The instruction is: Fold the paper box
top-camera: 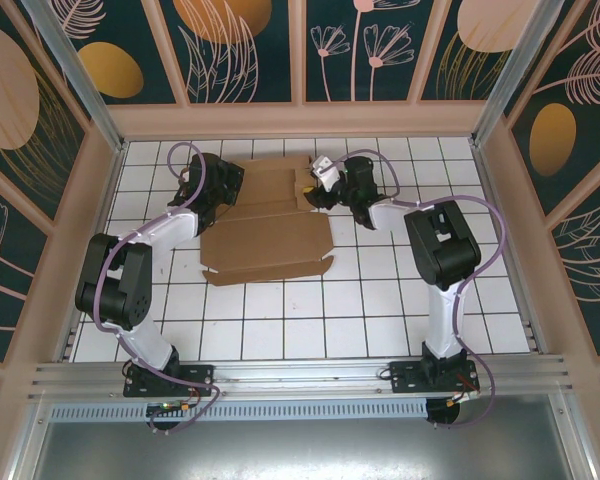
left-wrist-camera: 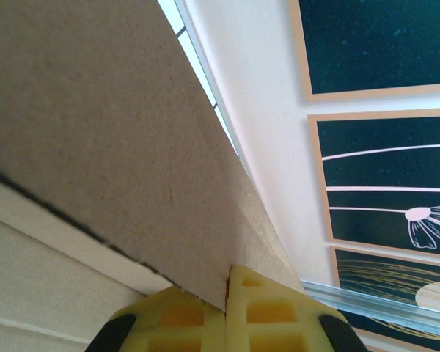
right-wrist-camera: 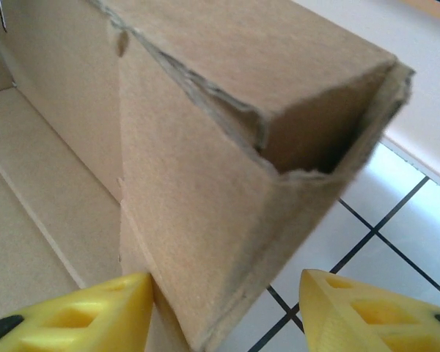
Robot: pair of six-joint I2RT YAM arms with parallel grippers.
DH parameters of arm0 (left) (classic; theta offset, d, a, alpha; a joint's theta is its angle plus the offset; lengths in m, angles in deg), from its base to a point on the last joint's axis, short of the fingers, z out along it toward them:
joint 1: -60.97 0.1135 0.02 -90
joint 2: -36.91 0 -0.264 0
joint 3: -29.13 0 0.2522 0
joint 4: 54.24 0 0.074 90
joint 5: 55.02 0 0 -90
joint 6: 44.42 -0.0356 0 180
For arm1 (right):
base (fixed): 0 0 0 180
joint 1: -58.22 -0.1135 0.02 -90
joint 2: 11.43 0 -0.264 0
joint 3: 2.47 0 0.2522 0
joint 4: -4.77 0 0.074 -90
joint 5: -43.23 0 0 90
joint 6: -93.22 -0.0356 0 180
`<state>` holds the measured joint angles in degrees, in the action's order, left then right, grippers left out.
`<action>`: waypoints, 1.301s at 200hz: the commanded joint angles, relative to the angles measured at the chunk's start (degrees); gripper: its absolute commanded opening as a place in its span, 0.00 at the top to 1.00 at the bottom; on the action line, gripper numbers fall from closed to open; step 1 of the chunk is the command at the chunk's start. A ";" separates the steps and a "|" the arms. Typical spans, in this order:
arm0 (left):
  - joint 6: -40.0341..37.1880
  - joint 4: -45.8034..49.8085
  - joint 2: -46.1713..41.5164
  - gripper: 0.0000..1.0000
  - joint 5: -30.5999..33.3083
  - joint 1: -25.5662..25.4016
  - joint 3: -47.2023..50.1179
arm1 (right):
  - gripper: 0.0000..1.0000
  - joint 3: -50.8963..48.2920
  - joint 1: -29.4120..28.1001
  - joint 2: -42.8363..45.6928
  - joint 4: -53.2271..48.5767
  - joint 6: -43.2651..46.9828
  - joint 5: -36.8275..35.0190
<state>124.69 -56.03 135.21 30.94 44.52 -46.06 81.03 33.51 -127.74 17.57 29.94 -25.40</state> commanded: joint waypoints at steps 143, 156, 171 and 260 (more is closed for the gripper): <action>0.76 8.60 -2.50 1.00 -1.79 -0.11 1.58 | 0.76 3.95 -5.91 -3.99 -1.85 -3.98 -31.32; 0.76 9.06 -2.80 1.00 -1.36 -0.16 1.41 | 0.79 4.58 -6.27 -4.62 -2.05 -4.95 -35.01; 0.63 9.56 -3.24 1.00 -0.66 -0.12 1.31 | 0.80 5.18 -6.32 -5.00 -2.13 -5.89 -38.53; 1.40 10.98 -3.21 1.00 -0.17 -0.11 0.61 | 0.88 13.69 -9.72 -12.62 -7.71 -4.67 -58.69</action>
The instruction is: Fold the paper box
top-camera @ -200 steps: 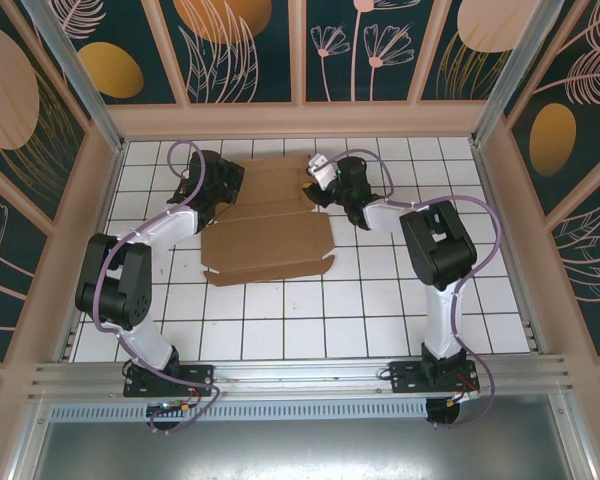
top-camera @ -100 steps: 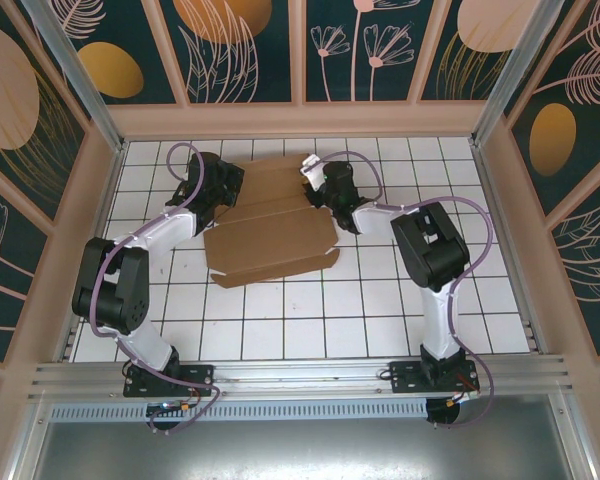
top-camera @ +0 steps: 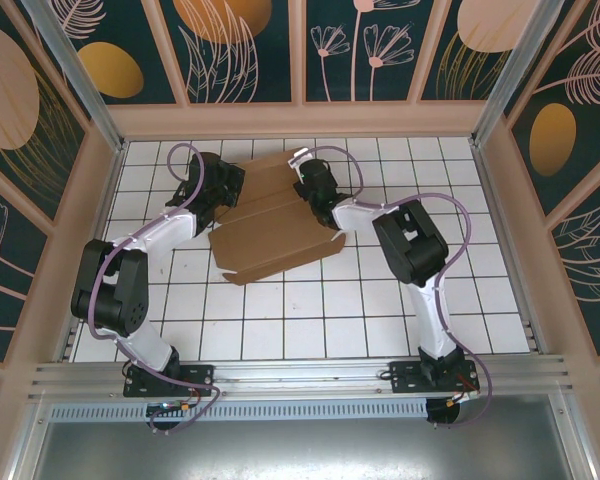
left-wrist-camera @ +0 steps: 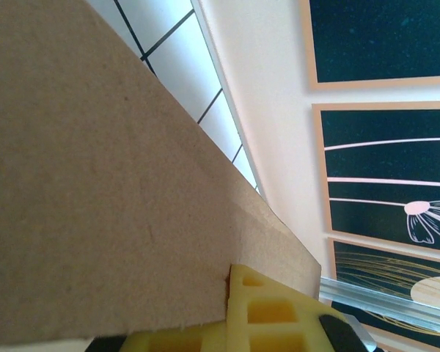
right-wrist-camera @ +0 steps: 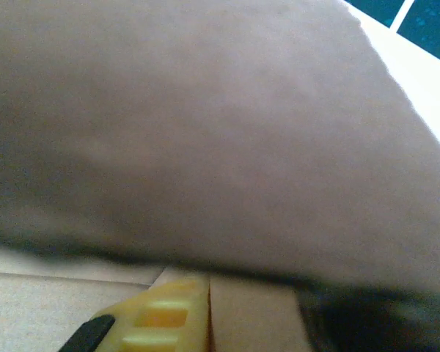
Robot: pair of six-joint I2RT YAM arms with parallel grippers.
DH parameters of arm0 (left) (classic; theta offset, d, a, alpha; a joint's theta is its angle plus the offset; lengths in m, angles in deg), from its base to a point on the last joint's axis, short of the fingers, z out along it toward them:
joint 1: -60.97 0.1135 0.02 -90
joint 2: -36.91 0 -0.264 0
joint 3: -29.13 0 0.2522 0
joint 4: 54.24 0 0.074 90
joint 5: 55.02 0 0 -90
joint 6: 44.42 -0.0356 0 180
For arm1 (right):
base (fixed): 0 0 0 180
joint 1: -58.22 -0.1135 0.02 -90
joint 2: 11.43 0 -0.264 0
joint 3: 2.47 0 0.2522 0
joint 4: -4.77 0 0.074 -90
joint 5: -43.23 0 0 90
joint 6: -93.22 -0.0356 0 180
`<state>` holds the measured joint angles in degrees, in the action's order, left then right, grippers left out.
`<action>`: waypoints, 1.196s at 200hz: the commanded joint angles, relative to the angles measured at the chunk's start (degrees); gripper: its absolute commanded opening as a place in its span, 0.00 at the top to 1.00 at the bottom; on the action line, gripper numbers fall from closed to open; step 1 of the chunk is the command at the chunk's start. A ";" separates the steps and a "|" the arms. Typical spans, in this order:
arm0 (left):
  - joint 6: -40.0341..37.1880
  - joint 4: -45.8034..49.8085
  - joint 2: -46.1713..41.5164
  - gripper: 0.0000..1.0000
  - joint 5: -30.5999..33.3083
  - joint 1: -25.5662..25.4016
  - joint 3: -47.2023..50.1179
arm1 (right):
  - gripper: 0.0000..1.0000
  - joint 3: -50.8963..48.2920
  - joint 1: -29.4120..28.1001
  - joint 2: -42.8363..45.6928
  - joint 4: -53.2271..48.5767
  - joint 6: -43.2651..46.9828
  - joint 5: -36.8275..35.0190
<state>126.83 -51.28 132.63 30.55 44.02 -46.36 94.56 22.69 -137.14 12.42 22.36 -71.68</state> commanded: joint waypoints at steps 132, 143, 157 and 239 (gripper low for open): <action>-2.38 3.34 0.56 1.00 -1.81 -0.11 5.24 | 0.28 -29.08 7.29 25.78 17.92 -12.04 29.69; -2.34 3.41 0.58 1.00 -2.19 -0.12 4.84 | 0.29 -30.65 8.28 27.58 18.63 -12.89 29.74; -2.31 3.83 0.45 1.00 -2.60 -0.18 4.27 | 0.31 -32.05 9.11 28.25 19.56 -12.30 30.07; -1.20 5.43 0.56 1.00 -3.22 -0.46 1.98 | 0.31 -25.36 7.59 17.23 21.74 -4.32 30.33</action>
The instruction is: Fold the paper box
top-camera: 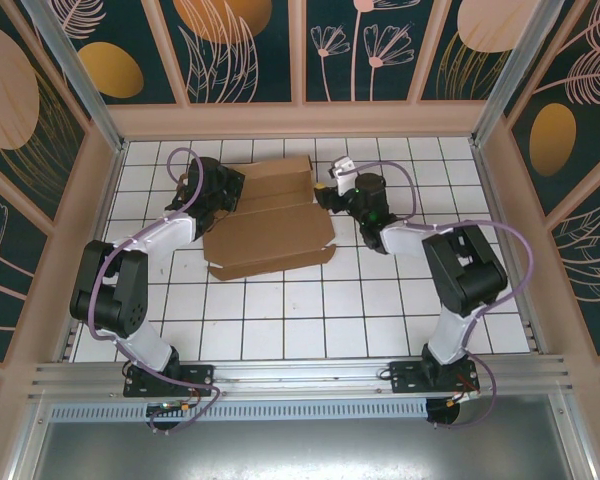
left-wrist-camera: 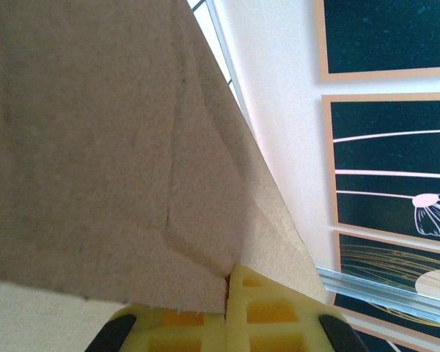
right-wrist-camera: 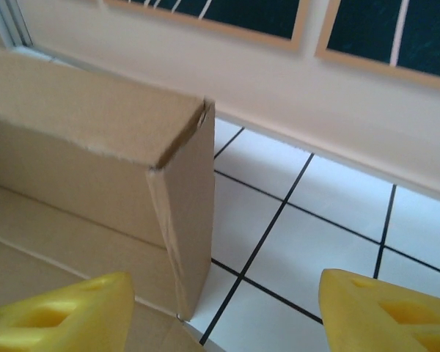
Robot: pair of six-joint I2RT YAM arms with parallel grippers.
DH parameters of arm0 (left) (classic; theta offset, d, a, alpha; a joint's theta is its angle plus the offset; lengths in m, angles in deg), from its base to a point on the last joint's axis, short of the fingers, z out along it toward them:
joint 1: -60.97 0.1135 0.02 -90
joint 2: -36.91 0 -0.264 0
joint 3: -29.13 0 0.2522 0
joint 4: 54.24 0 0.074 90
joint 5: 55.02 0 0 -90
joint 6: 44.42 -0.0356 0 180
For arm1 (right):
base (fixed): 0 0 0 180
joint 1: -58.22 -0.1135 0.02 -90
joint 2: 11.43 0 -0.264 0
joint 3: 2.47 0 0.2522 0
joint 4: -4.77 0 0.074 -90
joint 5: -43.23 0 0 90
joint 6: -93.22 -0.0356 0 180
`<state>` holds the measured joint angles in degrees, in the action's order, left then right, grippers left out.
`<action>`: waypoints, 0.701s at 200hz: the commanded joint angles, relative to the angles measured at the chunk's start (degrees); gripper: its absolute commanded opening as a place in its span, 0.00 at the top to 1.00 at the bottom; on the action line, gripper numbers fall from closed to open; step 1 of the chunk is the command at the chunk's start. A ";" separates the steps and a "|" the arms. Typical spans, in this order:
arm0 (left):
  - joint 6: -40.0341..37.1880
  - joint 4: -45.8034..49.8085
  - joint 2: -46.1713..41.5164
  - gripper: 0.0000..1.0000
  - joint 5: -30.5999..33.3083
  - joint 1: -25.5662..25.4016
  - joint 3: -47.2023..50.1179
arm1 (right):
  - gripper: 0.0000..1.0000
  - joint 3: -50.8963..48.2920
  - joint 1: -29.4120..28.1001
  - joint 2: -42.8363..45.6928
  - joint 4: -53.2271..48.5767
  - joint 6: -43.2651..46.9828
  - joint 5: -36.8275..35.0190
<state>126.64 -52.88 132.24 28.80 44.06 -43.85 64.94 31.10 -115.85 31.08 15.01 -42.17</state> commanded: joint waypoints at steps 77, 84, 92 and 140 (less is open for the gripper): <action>-0.42 8.18 0.89 1.00 -1.26 -0.58 -2.61 | 0.57 14.60 -2.73 -15.93 5.72 2.91 -3.83; -0.31 8.10 0.92 1.00 -1.25 -0.55 -2.65 | 0.62 15.29 -3.00 -16.53 5.40 2.66 -3.83; -0.16 8.10 1.04 1.00 -1.36 -0.50 -2.88 | 0.69 15.85 -3.35 -16.96 5.08 2.54 -4.35; -0.83 7.68 0.02 0.86 -2.47 -0.53 -3.15 | 0.89 10.32 -4.88 -14.20 9.12 3.48 -11.46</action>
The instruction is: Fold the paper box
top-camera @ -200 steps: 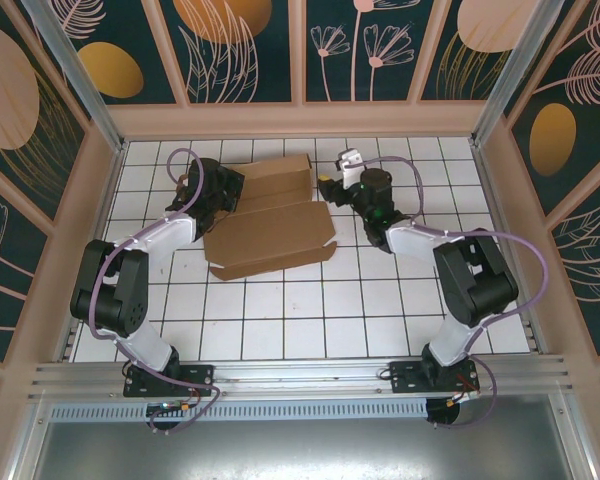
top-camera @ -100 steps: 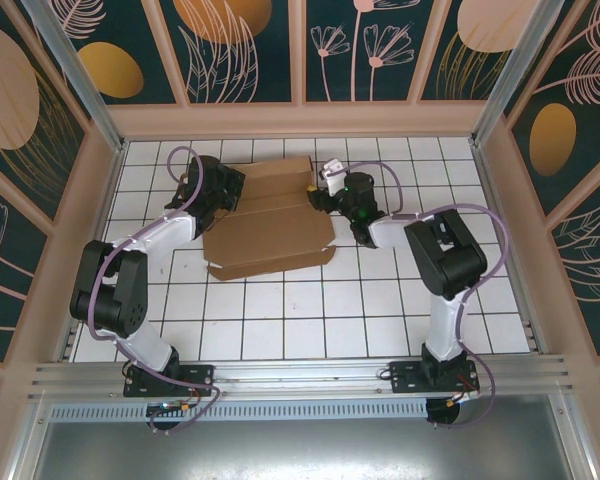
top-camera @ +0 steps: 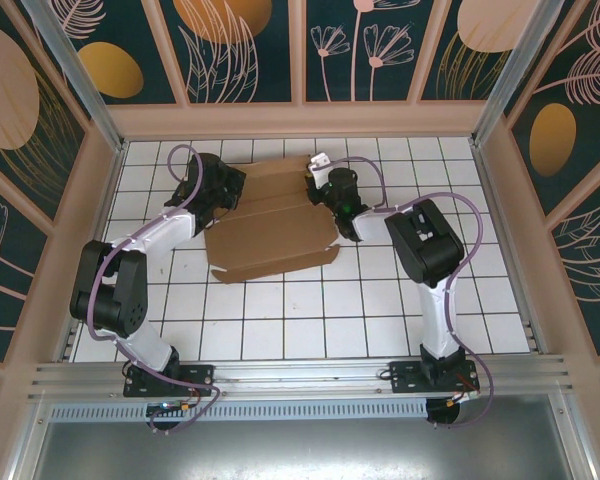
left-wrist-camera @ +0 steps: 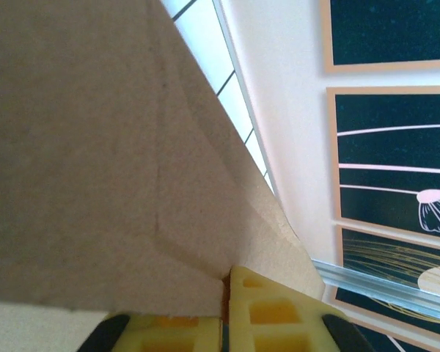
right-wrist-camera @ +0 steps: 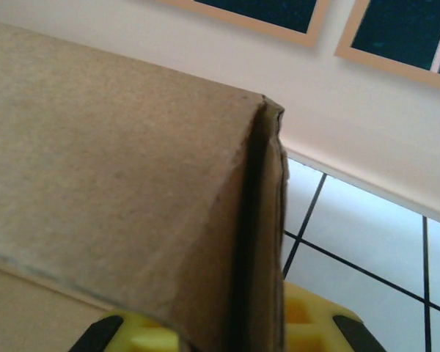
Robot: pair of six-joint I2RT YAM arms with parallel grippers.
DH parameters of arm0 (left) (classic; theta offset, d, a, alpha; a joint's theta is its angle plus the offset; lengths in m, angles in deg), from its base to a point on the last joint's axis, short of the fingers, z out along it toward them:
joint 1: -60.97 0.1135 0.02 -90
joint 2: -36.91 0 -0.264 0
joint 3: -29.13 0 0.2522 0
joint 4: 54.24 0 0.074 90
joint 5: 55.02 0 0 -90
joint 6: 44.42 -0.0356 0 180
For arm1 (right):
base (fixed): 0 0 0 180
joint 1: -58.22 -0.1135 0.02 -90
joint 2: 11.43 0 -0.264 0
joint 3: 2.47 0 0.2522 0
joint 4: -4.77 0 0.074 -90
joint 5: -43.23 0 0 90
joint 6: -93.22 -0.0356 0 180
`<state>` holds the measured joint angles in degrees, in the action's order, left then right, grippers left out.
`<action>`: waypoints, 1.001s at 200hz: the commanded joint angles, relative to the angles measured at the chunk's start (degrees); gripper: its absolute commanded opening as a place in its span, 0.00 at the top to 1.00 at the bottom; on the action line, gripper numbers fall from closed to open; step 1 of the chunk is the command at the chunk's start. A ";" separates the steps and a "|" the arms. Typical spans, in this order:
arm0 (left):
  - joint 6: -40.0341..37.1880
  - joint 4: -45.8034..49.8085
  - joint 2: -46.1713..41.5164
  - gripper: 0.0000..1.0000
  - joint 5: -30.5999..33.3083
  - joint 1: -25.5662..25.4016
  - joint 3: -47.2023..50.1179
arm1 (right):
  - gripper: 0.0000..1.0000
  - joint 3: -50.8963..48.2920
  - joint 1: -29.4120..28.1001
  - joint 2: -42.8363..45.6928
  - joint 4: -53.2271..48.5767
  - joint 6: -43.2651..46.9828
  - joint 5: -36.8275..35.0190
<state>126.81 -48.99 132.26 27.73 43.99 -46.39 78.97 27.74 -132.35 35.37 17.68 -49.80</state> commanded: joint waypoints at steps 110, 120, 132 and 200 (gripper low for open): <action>-30.43 15.03 -17.14 0.30 -13.62 -4.47 5.24 | 0.93 -23.71 -1.19 16.33 9.65 -1.52 -14.03; -32.61 15.24 -20.57 0.30 -14.93 -4.50 8.18 | 0.92 -25.21 -1.22 17.60 9.67 -2.14 -14.36; -34.12 14.67 -24.13 0.29 -17.53 -4.50 10.93 | 0.90 -26.94 -1.18 18.54 10.34 -2.79 -14.77; -41.38 30.44 -27.45 0.29 -7.85 -0.21 4.32 | 0.68 -31.95 -1.34 20.75 12.24 -4.89 -16.03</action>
<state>88.76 -24.60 103.61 16.06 40.56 -38.19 48.70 26.30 -113.93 45.22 13.48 -63.96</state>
